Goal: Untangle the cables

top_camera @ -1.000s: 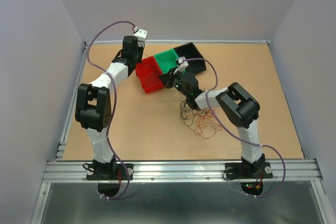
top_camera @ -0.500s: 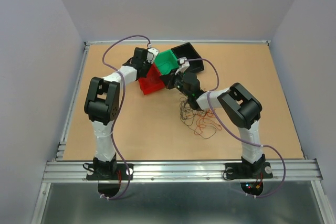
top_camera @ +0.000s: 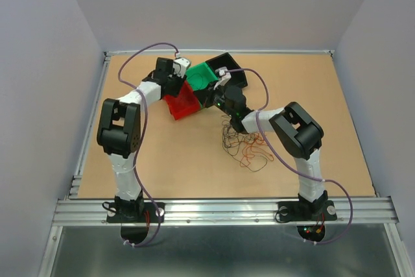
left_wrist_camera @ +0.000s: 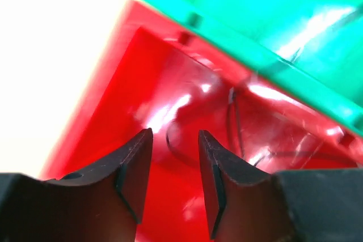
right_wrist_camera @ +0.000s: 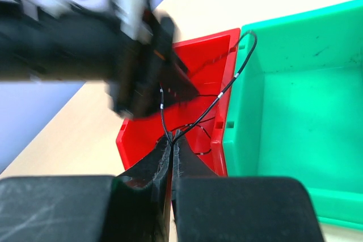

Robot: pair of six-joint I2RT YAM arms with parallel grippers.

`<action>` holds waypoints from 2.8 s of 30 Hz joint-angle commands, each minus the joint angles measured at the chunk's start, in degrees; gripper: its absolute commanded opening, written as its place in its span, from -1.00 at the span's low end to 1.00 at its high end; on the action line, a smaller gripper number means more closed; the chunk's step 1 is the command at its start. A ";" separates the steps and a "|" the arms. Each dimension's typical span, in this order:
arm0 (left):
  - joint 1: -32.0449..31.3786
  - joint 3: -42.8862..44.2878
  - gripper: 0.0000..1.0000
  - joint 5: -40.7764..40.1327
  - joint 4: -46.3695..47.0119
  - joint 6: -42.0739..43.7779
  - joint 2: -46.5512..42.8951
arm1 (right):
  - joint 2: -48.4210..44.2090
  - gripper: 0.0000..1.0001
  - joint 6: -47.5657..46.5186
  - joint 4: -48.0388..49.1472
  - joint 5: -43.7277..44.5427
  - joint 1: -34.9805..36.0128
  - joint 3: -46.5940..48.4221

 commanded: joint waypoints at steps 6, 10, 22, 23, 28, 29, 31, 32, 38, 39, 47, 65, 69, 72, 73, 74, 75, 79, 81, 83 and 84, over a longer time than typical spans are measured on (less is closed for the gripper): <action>1.03 -1.10 0.19 1.66 0.35 -3.35 -11.86 | 0.69 -0.99 -1.81 -1.35 1.75 0.57 3.75; 1.47 -1.37 0.20 1.48 -0.62 -3.79 -14.24 | 0.42 -0.99 -1.81 -1.52 2.47 0.65 3.40; 7.79 -6.28 0.18 9.39 6.58 -7.22 -21.45 | 6.84 -0.99 -11.83 -22.43 0.96 6.01 19.73; 7.80 -6.72 0.18 9.39 7.89 -7.22 -21.54 | 7.54 -0.99 -11.74 -23.31 1.66 6.19 20.53; 8.15 -7.52 0.18 10.97 10.89 -7.48 -20.49 | 13.86 -0.99 -12.27 -36.83 5.35 7.95 30.27; 8.15 -7.26 0.18 12.02 10.81 -7.39 -19.87 | 14.83 -0.99 -11.92 -39.29 5.80 8.12 32.03; 8.15 -5.85 0.17 13.70 10.54 -7.57 -17.59 | 16.94 -0.99 -10.26 -45.19 9.57 8.21 36.52; 8.15 -5.41 0.12 14.31 10.02 -7.40 -15.84 | 17.56 -0.99 -9.64 -46.86 11.67 8.21 37.84; 8.15 -4.27 -0.01 14.67 10.19 -7.22 -12.31 | 19.58 -0.99 -6.30 -57.85 18.18 8.12 43.73; 8.15 -4.27 -0.02 14.58 10.36 -7.57 -11.96 | 20.02 -0.99 -6.12 -58.91 18.80 8.04 44.69; 9.72 -5.76 -0.09 12.91 13.43 -10.20 -11.16 | 24.68 -0.99 -7.70 -74.10 16.80 8.13 54.80; 12.81 -11.73 0.03 13.79 19.41 -12.49 -18.27 | 16.77 -0.39 -13.15 -79.57 16.61 8.56 58.23; 12.81 -14.98 0.09 12.47 22.31 -12.58 -22.49 | 14.23 -0.21 -13.50 -79.48 16.52 8.56 57.28; 12.81 -17.01 0.12 12.73 23.37 -12.67 -25.30 | 11.77 0.03 -13.50 -79.40 16.96 8.65 55.87; 12.81 -17.53 0.12 12.91 23.46 -12.75 -25.84 | 10.63 0.19 -13.76 -79.22 16.96 8.65 54.74; 12.81 -17.71 0.12 13.08 23.46 -12.84 -26.80 | 10.01 0.26 -13.77 -79.31 17.05 8.91 54.12; 12.81 -17.98 0.12 13.35 23.37 -12.84 -27.42 | 9.31 0.34 -13.85 -79.22 17.31 9.09 53.50; 12.63 -20.70 0.16 14.84 24.77 -12.32 -30.32 | 5.80 0.83 -14.12 -78.08 17.05 9.62 48.86; 12.20 -22.28 0.27 16.07 26.79 -11.79 -32.33 | 2.21 0.89 -13.77 -76.16 18.45 9.97 45.52; 10.97 -25.18 0.36 17.04 28.38 -10.74 -33.83 | -1.05 0.91 -13.50 -73.96 19.07 9.97 37.88; 9.74 -27.10 0.47 18.26 29.95 -10.30 -35.23 | -5.68 0.92 -13.07 -71.25 19.86 9.97 34.80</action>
